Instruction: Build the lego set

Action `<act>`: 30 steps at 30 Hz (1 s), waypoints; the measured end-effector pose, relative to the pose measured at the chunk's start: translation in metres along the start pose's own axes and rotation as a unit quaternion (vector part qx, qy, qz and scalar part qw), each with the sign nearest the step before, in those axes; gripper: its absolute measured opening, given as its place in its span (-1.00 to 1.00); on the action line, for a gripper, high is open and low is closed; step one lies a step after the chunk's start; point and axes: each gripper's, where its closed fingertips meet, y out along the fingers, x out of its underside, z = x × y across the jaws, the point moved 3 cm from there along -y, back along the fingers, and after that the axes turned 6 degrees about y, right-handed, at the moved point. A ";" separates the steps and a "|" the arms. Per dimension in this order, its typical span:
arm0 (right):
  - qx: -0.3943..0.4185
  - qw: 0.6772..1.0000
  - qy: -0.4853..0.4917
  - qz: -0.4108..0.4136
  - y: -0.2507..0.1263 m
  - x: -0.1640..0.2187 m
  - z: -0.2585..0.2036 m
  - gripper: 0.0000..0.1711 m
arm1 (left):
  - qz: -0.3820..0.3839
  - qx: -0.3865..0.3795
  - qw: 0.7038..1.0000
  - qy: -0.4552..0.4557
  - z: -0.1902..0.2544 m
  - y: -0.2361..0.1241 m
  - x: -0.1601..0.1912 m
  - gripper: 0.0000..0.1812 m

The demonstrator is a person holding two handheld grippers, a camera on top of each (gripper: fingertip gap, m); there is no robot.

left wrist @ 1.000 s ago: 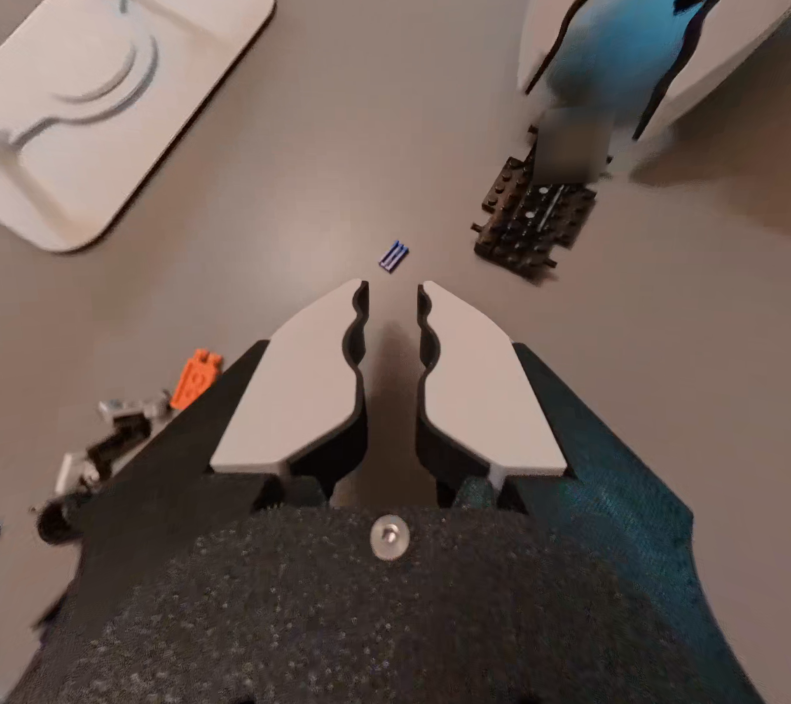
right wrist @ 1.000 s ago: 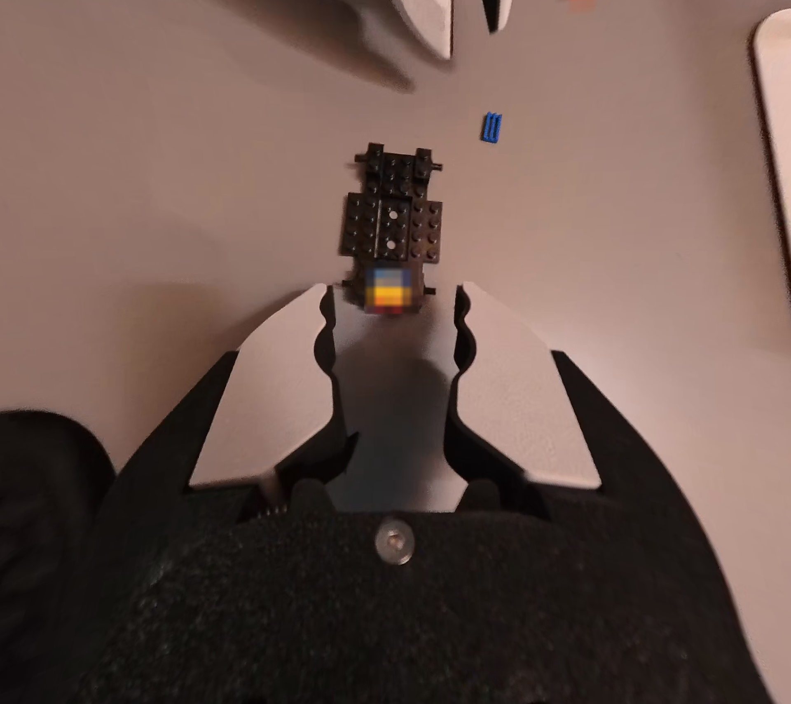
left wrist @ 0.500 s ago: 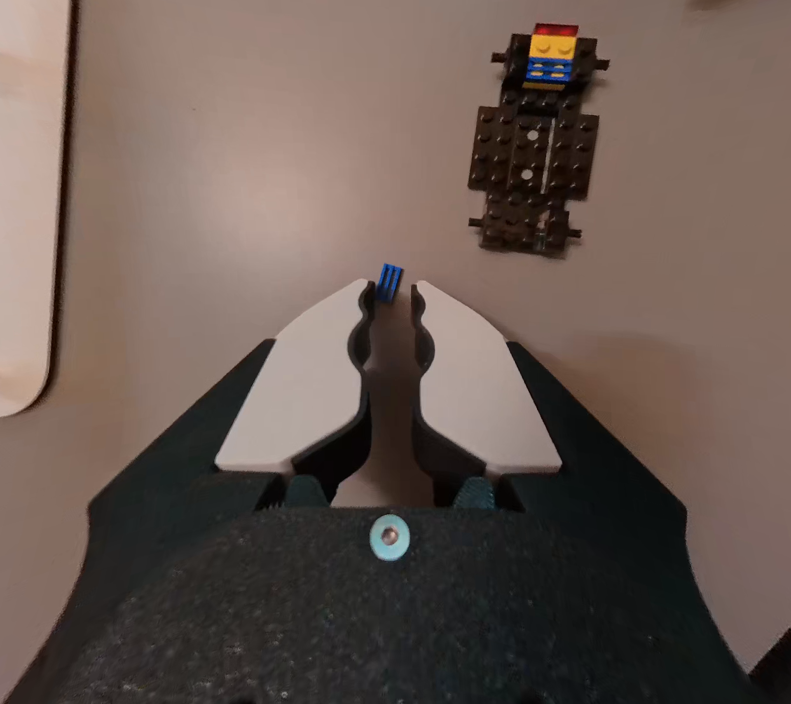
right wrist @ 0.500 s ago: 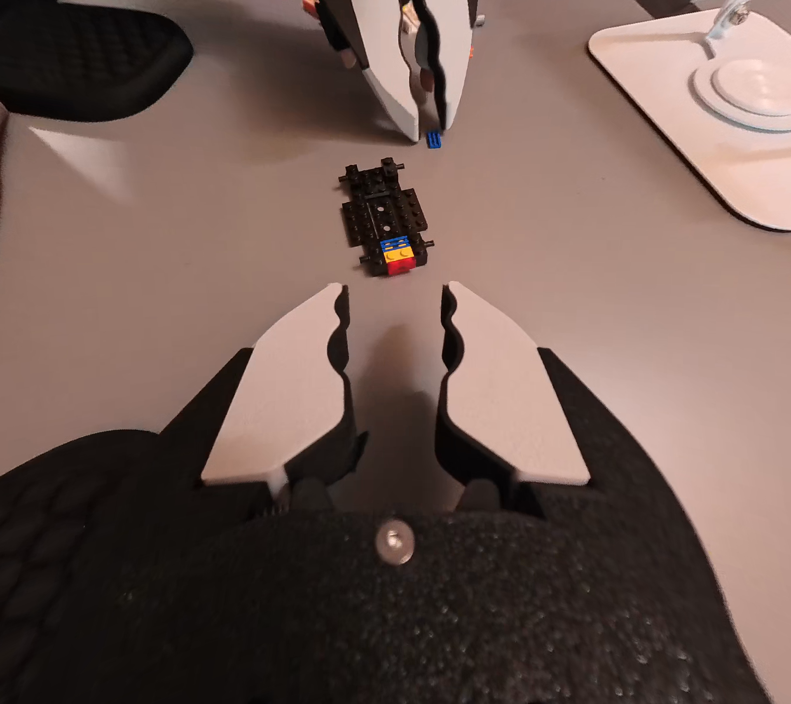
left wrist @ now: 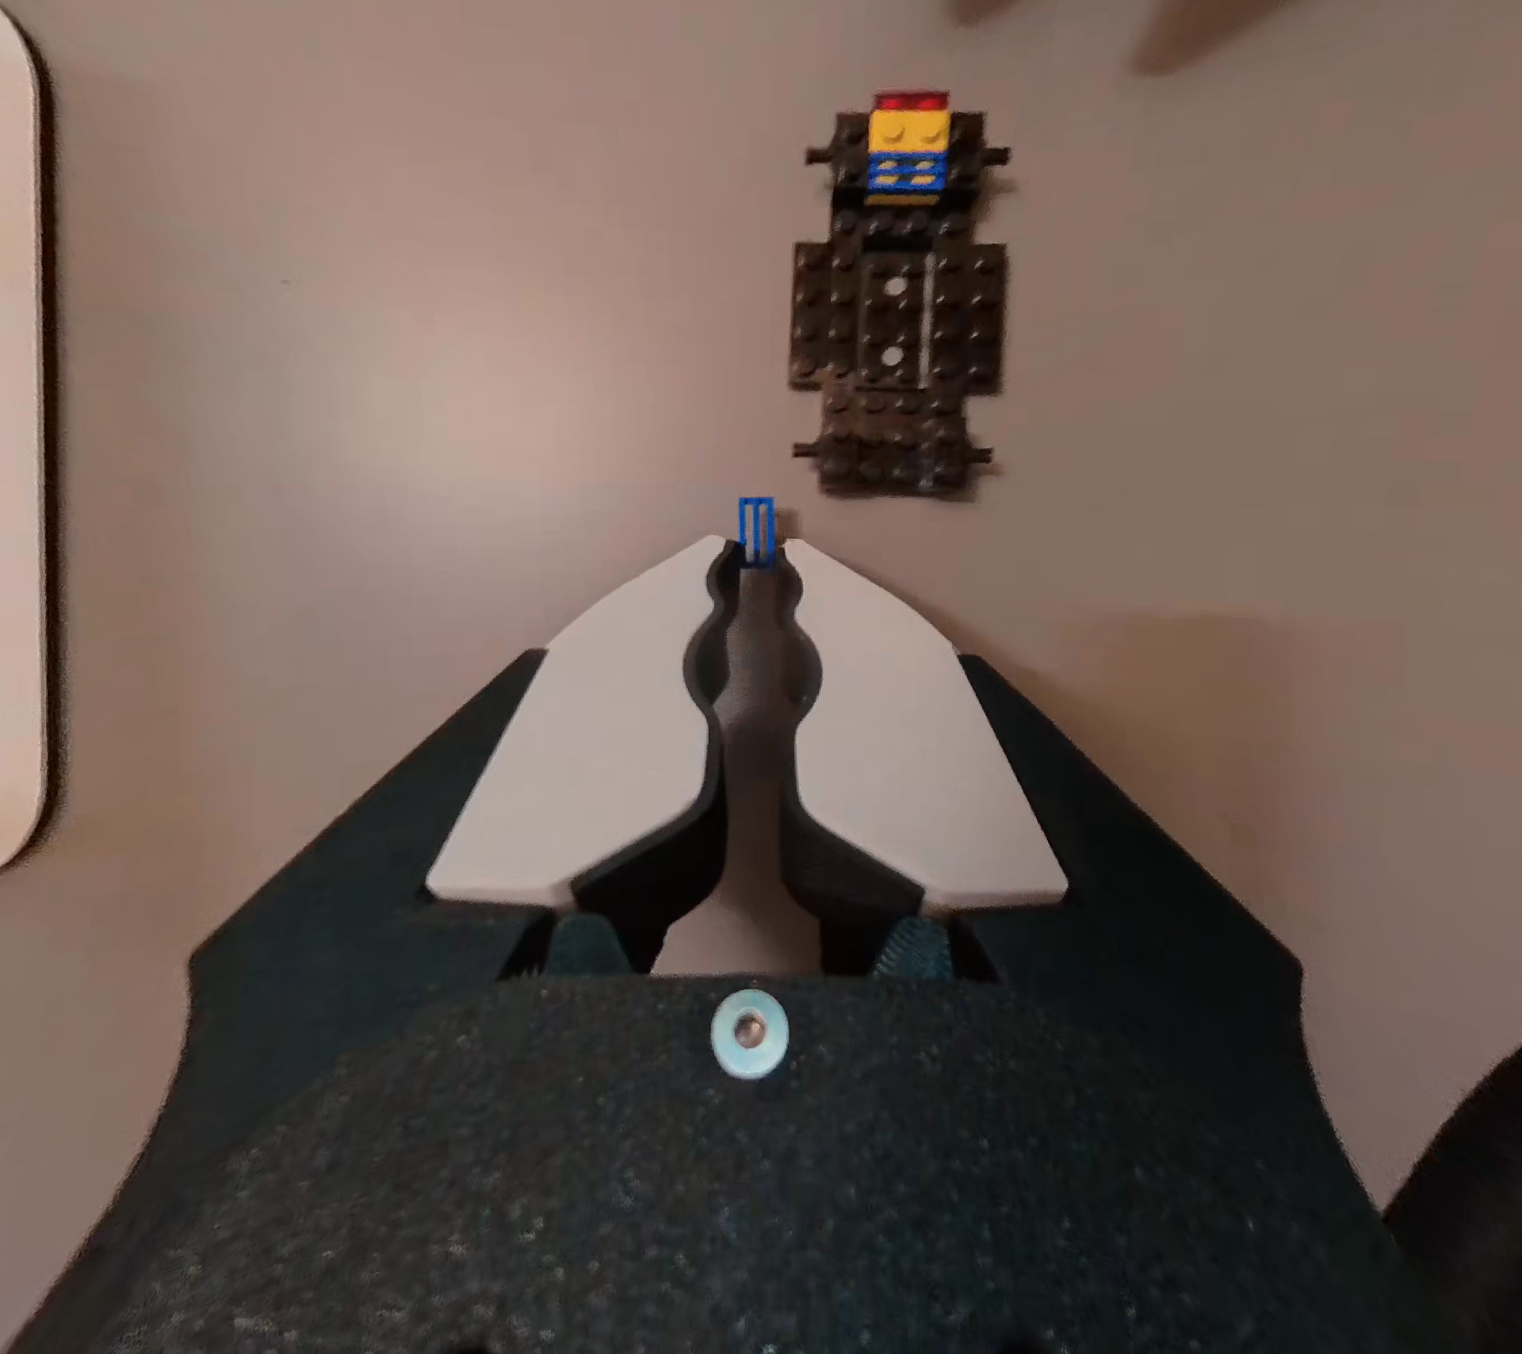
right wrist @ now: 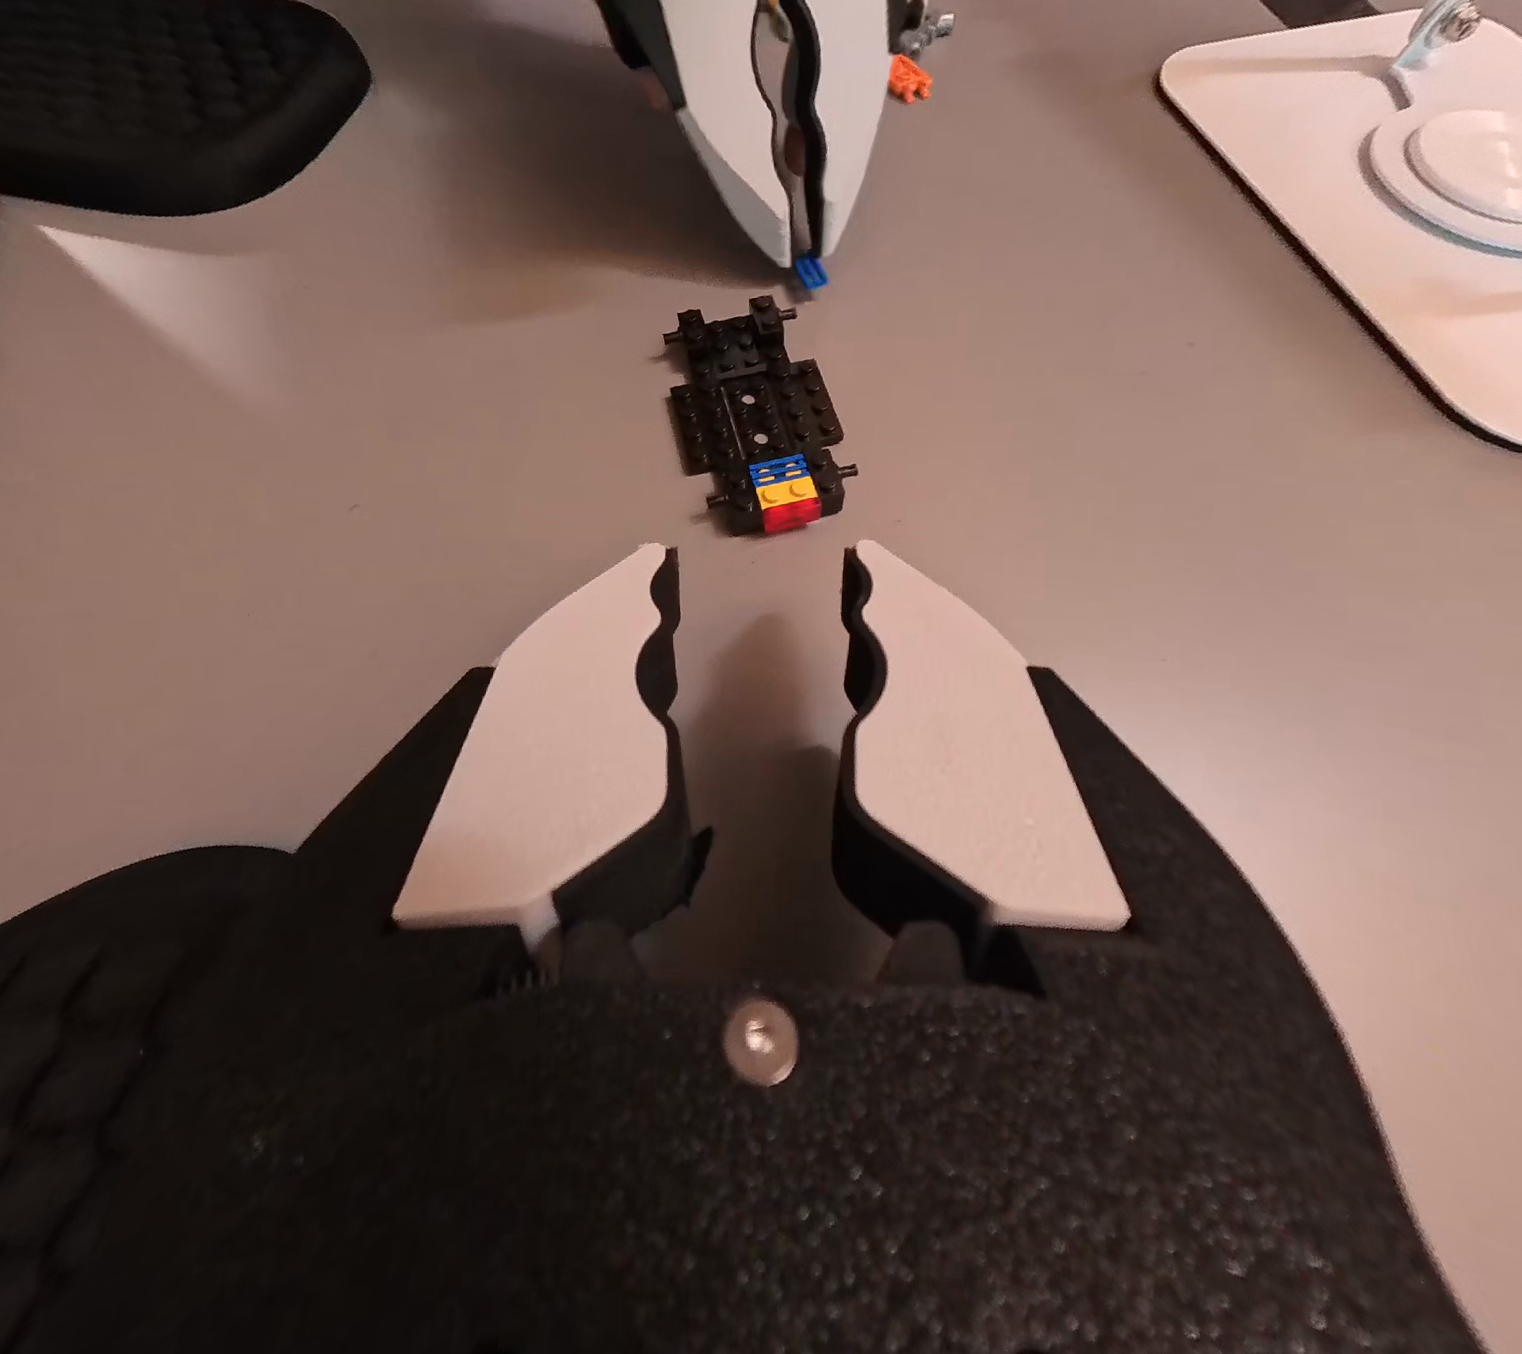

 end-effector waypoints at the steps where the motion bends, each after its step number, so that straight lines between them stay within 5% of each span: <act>1: 0.002 1.000 0.000 0.000 0.000 0.000 0.000 -0.56 | 0.008 0.002 1.000 0.003 0.003 -0.002 -0.003 -0.92; 17: 0.027 1.000 0.002 -0.005 0.003 0.006 0.004 -0.61 | 0.035 0.051 0.998 0.023 0.032 0.006 -0.043 -0.92; 30: 0.043 0.999 -0.002 -0.004 -0.001 0.008 0.004 -0.64 | -0.006 0.026 0.995 -0.091 0.020 0.012 -0.049 -0.92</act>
